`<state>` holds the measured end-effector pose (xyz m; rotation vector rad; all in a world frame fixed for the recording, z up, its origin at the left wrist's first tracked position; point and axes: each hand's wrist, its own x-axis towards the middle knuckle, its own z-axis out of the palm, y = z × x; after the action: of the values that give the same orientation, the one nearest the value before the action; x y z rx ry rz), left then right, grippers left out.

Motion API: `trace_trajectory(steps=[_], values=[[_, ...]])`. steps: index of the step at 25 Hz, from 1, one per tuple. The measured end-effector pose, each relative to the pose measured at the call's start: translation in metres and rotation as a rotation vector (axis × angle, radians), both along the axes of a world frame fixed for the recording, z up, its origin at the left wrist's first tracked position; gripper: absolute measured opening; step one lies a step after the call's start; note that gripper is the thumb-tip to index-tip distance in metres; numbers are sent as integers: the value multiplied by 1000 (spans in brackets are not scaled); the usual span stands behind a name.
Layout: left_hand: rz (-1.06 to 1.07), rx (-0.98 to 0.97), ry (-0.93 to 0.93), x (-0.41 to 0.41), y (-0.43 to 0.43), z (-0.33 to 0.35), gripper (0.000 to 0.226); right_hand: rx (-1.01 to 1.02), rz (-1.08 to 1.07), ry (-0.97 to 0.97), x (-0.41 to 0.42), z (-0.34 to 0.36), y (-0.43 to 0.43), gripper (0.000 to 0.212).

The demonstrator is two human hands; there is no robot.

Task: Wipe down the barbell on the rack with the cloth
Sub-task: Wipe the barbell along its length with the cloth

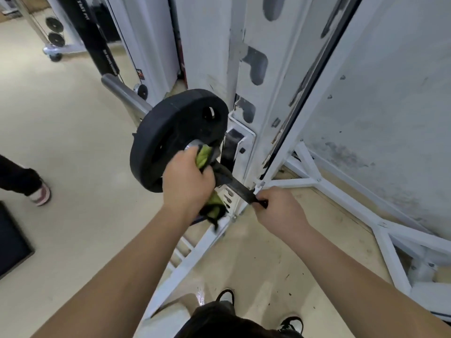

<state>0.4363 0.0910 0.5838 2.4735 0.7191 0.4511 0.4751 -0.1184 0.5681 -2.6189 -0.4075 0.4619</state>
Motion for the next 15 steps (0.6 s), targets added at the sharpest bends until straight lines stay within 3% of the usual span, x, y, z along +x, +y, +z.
trace_trajectory(steps=[2,5,8,10,12,15], values=[[-25,124,135,20,-3,-11,19,-98,25,-27,3,0,6,26],[-80,237,355,42,-14,-19,17,-83,-14,-17,8,-3,5,36],[-120,354,459,43,-32,-11,24,-55,-43,-22,5,-3,7,20],[-313,479,456,27,-52,-12,28,-27,-48,17,5,-3,5,10],[-453,498,423,17,-48,-15,26,63,-68,108,7,-1,-4,18],[-235,374,254,21,-37,-27,22,213,-196,161,5,8,-30,42]])
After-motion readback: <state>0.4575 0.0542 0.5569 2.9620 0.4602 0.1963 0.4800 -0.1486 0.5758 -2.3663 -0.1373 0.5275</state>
